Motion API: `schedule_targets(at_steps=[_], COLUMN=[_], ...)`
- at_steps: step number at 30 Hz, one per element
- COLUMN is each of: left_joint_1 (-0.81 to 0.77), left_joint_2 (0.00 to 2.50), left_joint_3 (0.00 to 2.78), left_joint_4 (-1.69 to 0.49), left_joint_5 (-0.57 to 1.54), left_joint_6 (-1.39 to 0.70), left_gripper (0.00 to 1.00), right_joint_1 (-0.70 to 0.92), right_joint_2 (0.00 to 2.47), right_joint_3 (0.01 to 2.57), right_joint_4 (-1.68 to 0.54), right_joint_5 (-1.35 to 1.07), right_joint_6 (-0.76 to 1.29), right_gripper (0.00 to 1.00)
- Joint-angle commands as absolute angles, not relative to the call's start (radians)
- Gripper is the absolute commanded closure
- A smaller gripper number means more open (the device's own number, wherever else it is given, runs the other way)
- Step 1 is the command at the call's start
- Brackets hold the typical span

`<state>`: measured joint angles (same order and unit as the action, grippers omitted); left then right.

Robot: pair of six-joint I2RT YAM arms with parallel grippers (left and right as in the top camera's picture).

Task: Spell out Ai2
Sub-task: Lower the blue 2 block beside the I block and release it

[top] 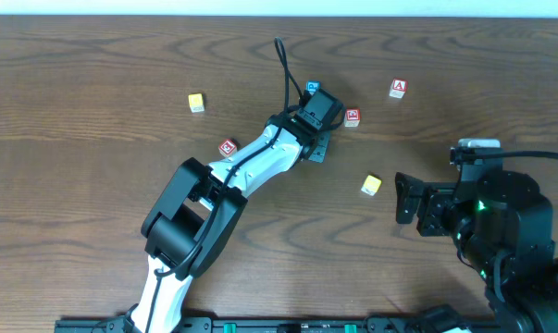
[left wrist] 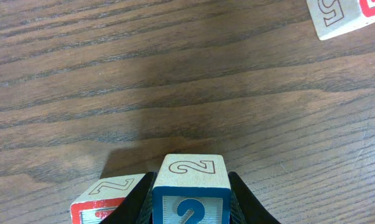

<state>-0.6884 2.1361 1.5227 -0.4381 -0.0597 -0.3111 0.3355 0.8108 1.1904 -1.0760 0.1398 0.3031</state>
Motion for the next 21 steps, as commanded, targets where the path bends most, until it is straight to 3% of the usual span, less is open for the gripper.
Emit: schedule_targets(at_steps=[1,4,21], left_joint_1=[-0.688,-0.688,-0.688], left_joint_2=[2.155,2.155,2.155], left_joint_3=[1.526,1.526,1.526], left_joint_4=[-0.440,-0.438,-0.443], left_joint_5=[-0.059,-0.060,-0.057], left_joint_6=[-0.323,-0.323,-0.323], left_gripper=[0.91,0.77,0.67], right_joint_1=[0.326,0.326,0.327], right_joint_2=[0.810,0.810,0.810], right_joint_3=[1.202,1.202,1.202], right_joint_4=[-1.074,-1.074,-1.073], right_joint_5=[0.149,0.149,0.150], right_joint_6=[0.318,0.318,0.321], right_gripper=[0.01,0.01,0.01])
